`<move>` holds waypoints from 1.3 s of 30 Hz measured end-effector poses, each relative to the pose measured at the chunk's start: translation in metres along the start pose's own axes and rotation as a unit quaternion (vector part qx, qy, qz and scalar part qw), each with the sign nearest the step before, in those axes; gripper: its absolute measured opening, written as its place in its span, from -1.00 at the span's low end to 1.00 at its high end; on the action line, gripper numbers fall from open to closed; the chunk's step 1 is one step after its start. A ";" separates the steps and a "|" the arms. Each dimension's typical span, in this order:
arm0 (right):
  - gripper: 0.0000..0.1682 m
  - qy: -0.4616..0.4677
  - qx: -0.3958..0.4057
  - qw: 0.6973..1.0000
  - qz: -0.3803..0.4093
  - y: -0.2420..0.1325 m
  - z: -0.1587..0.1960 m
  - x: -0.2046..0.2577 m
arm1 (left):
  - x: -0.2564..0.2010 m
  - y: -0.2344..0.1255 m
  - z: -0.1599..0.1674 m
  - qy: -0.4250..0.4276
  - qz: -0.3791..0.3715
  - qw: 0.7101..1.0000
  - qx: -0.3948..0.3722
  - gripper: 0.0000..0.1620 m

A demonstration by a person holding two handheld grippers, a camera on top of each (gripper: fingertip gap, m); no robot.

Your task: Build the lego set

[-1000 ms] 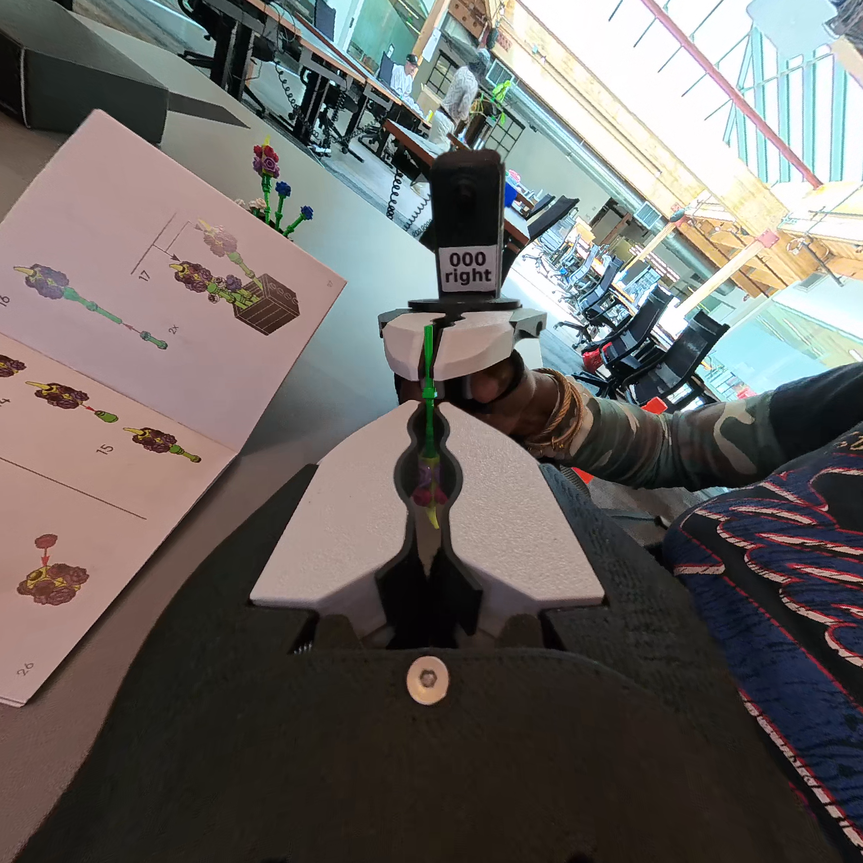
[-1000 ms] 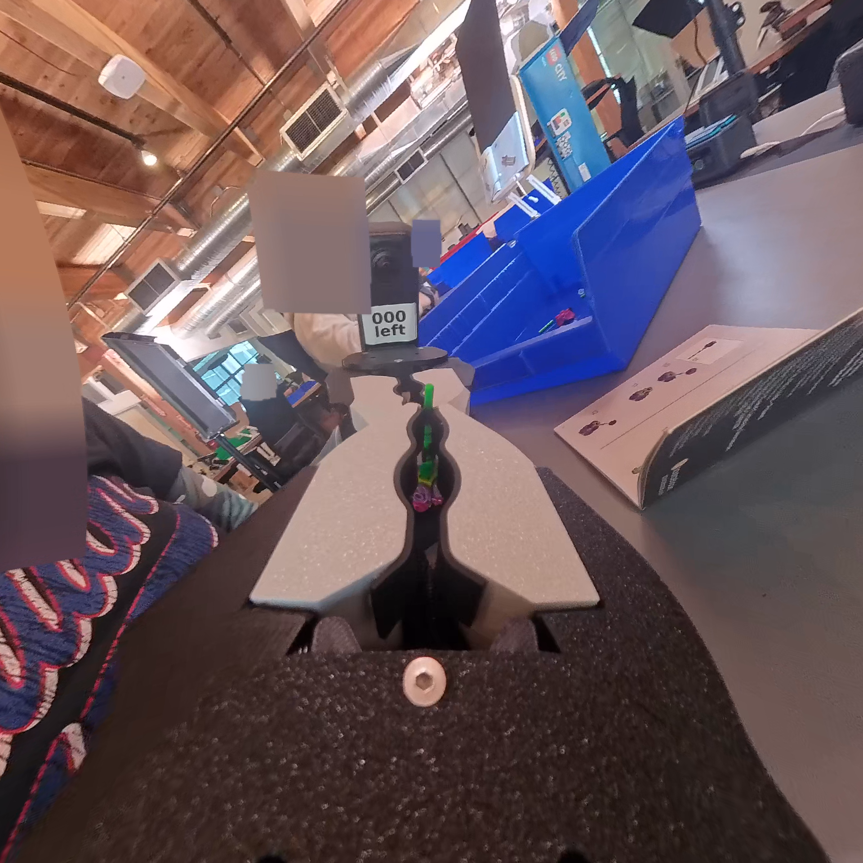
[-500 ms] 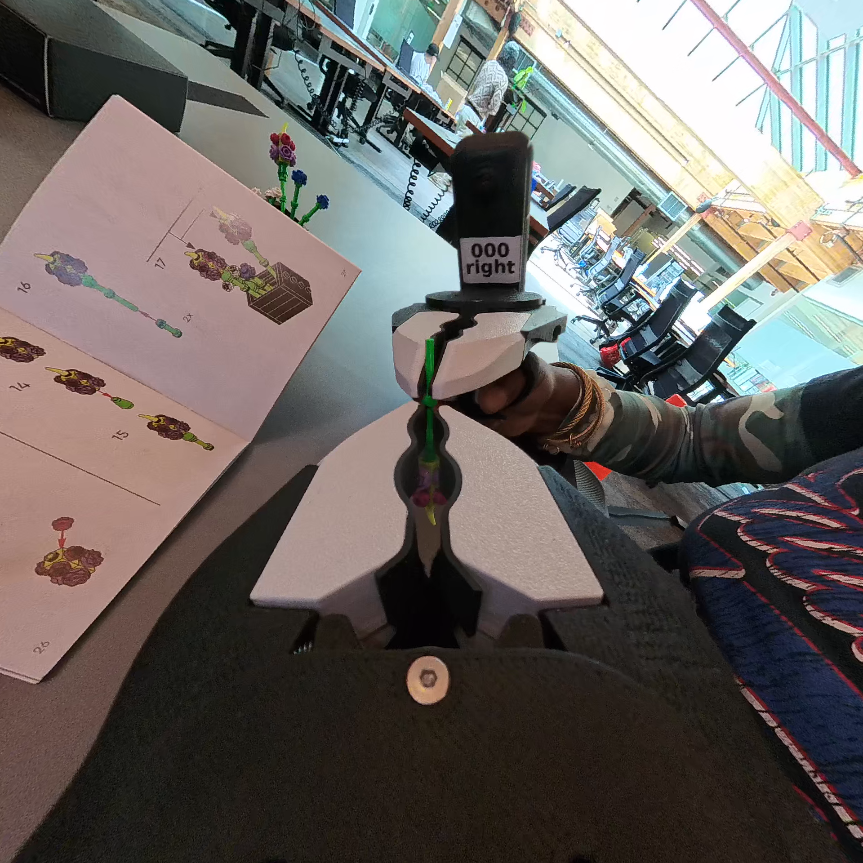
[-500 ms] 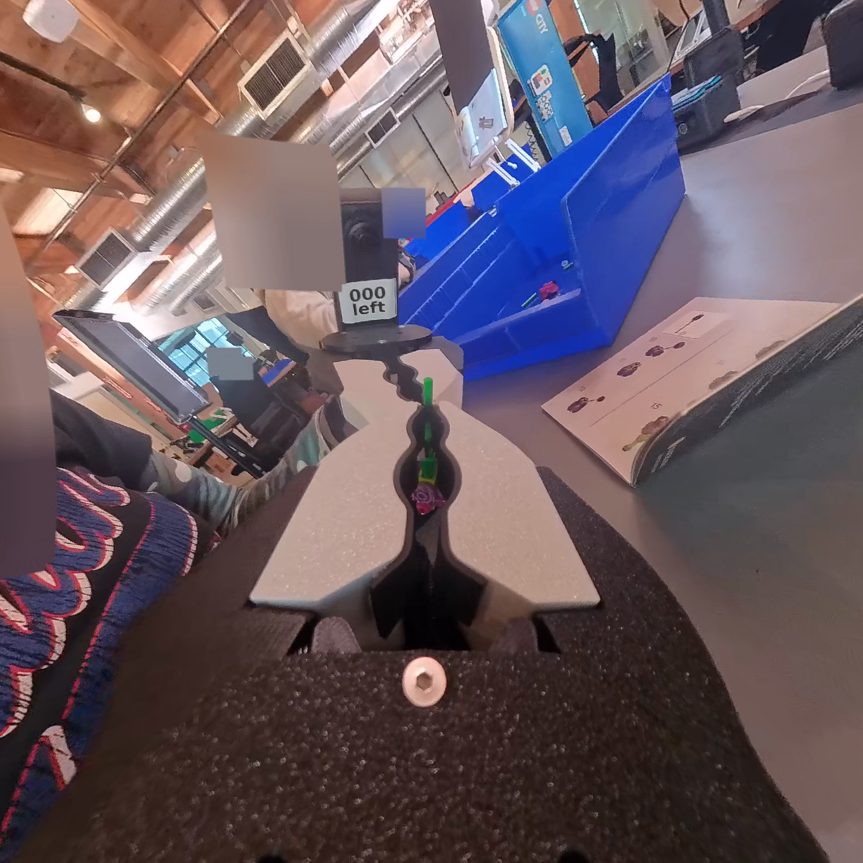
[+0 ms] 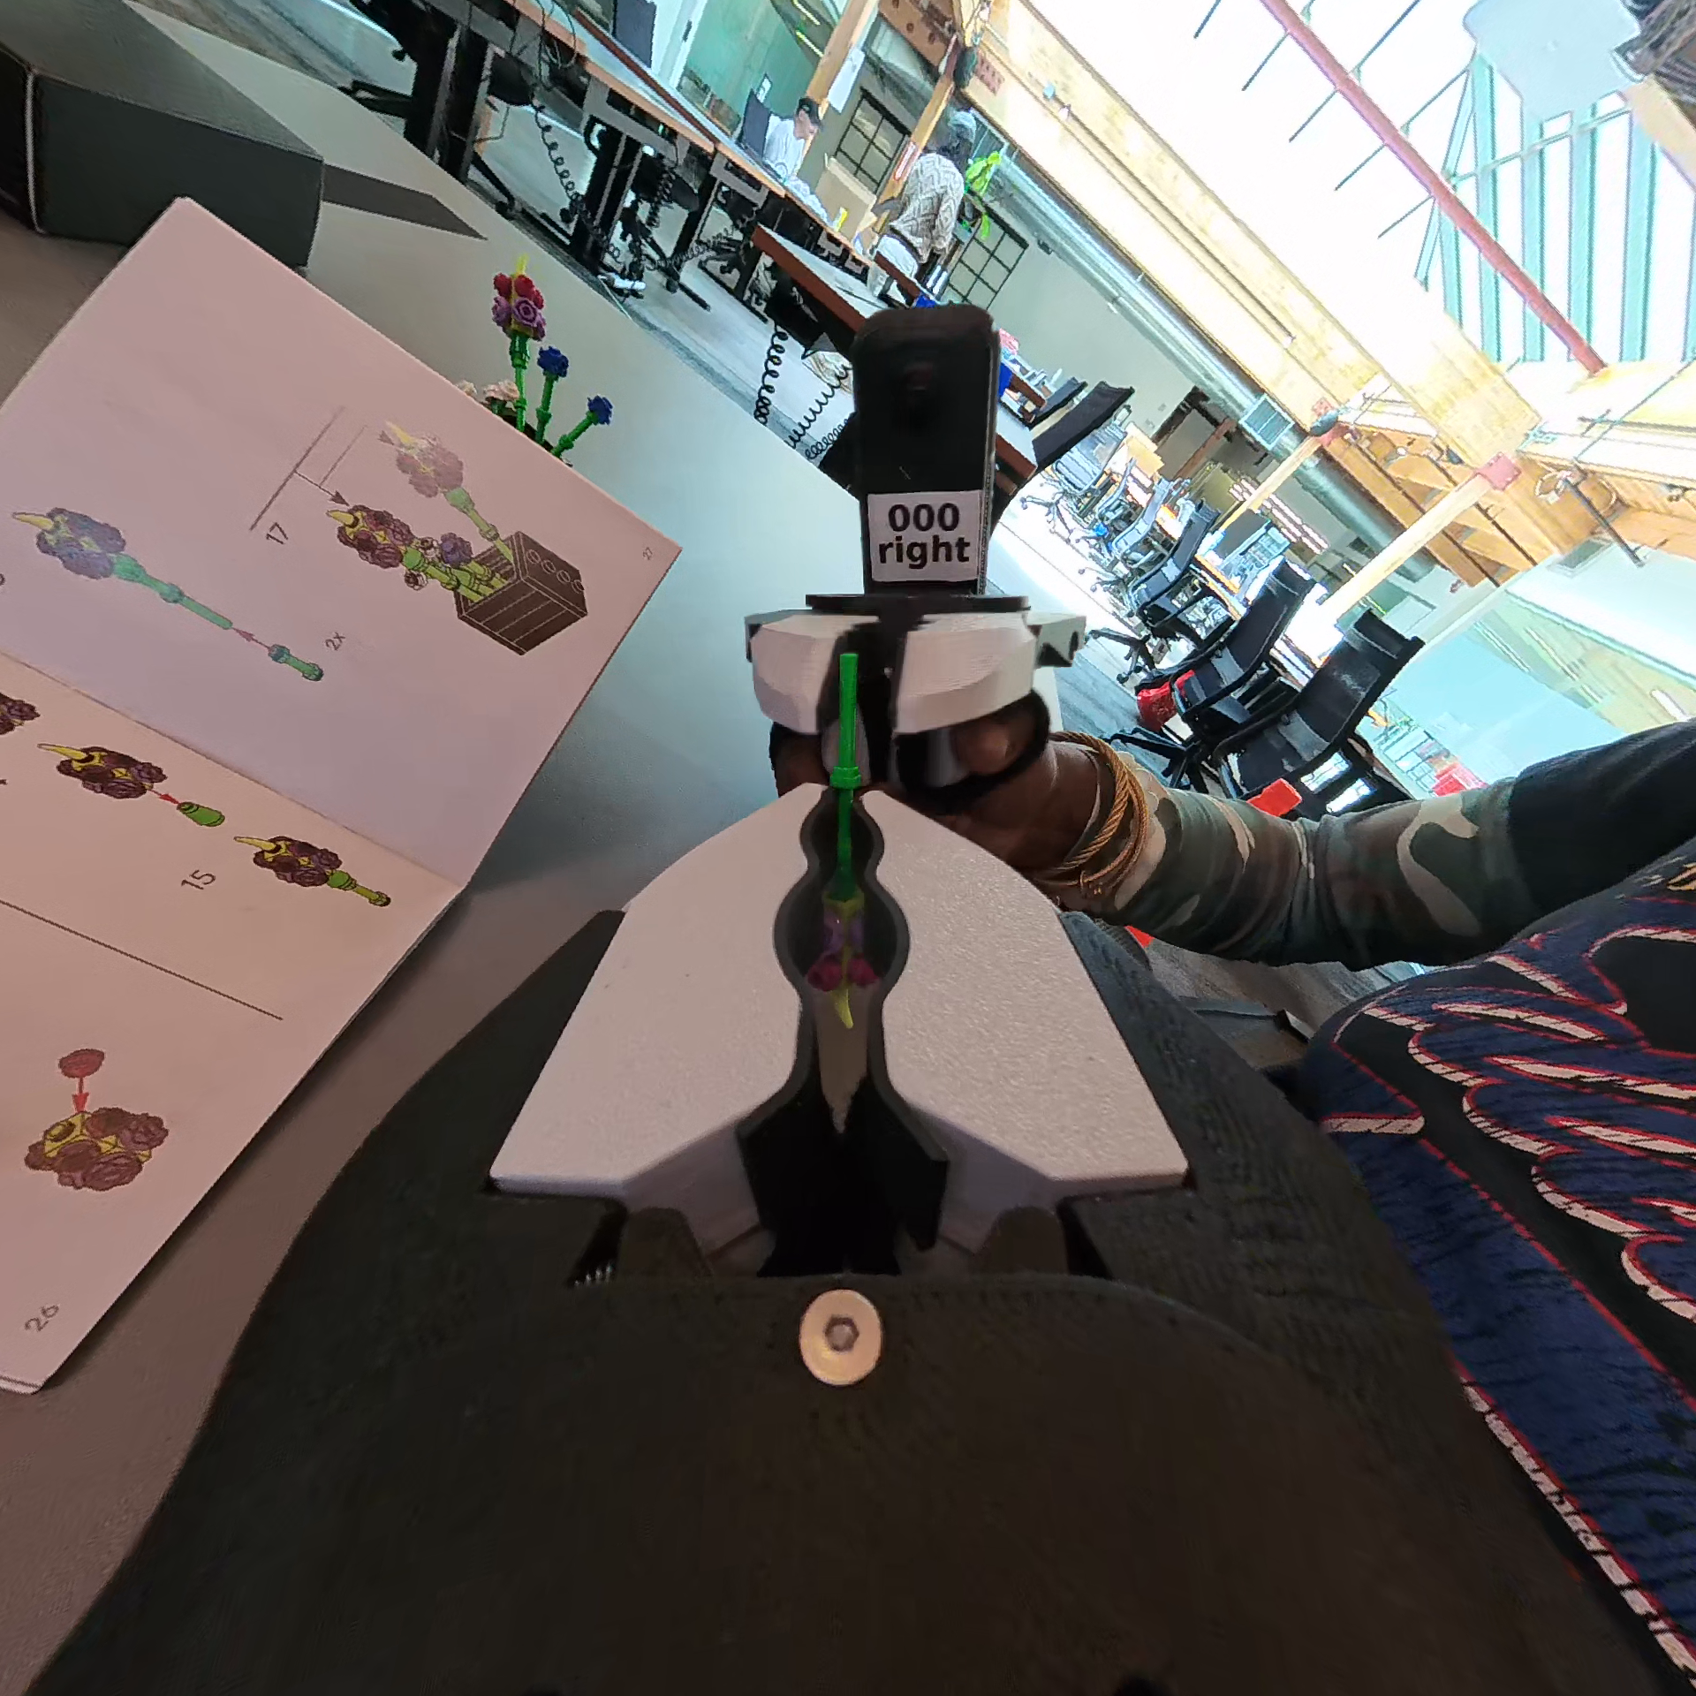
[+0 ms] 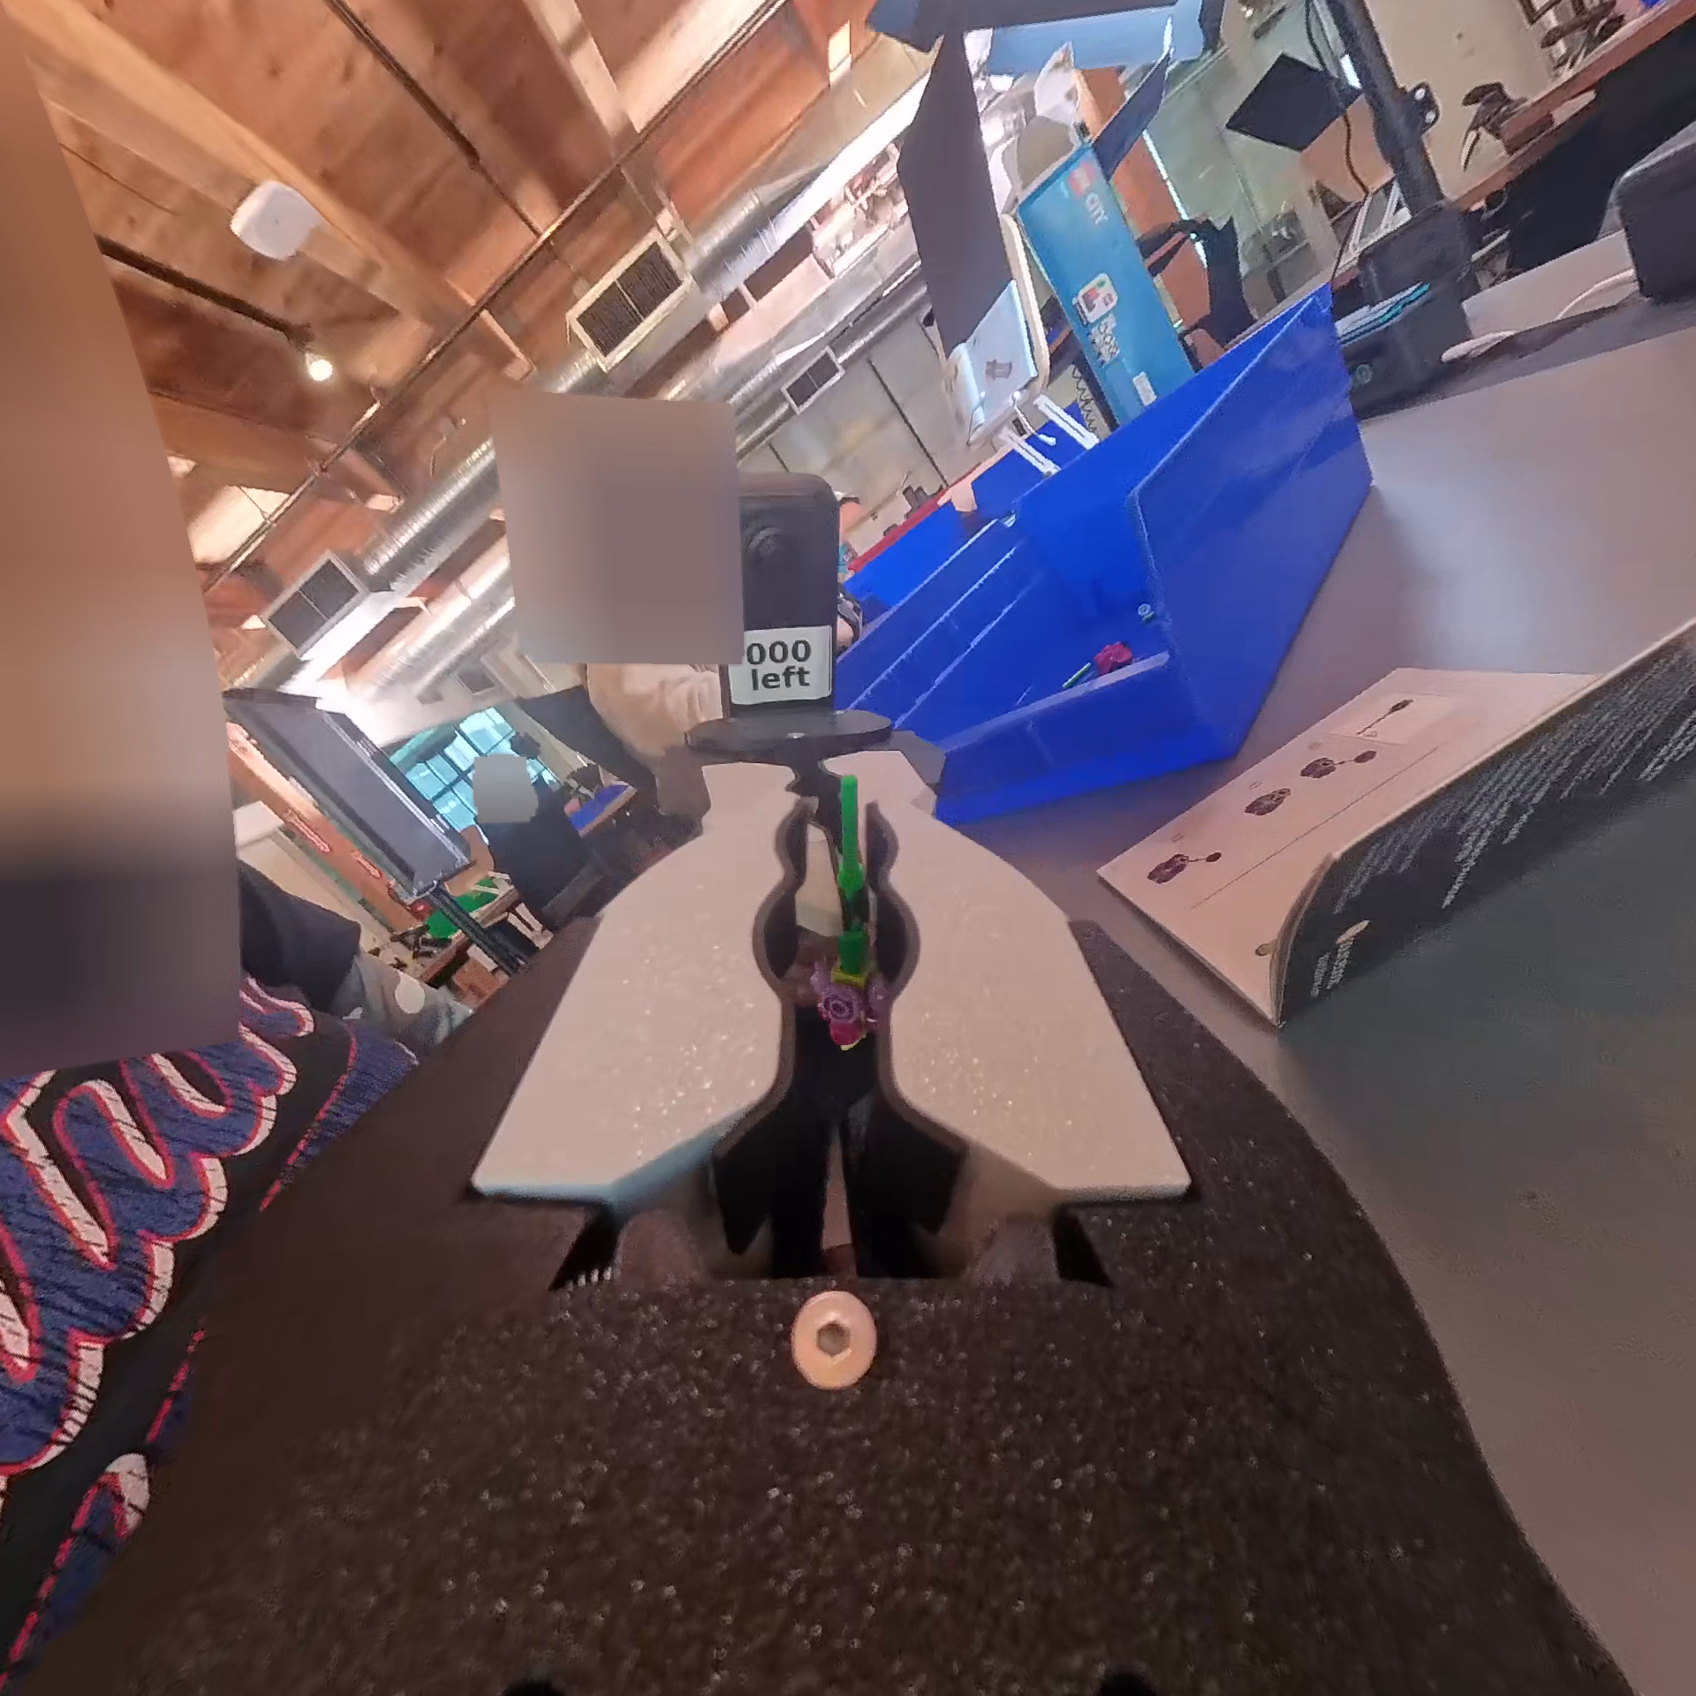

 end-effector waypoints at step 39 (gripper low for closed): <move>-0.96 -0.035 0.056 0.997 0.034 0.001 0.014 -0.004 | 0.003 -0.002 0.003 0.015 -0.022 1.000 -0.004 -1.00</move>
Point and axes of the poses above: each gripper's, where its closed fingertips meet, y out along the fingers, z out of its underside, x = y × z across the jaws, the point moved 1 cm from there along -y, back along the fingers, and after that the axes turned 1 degree about -z, right-handed, at the moved point
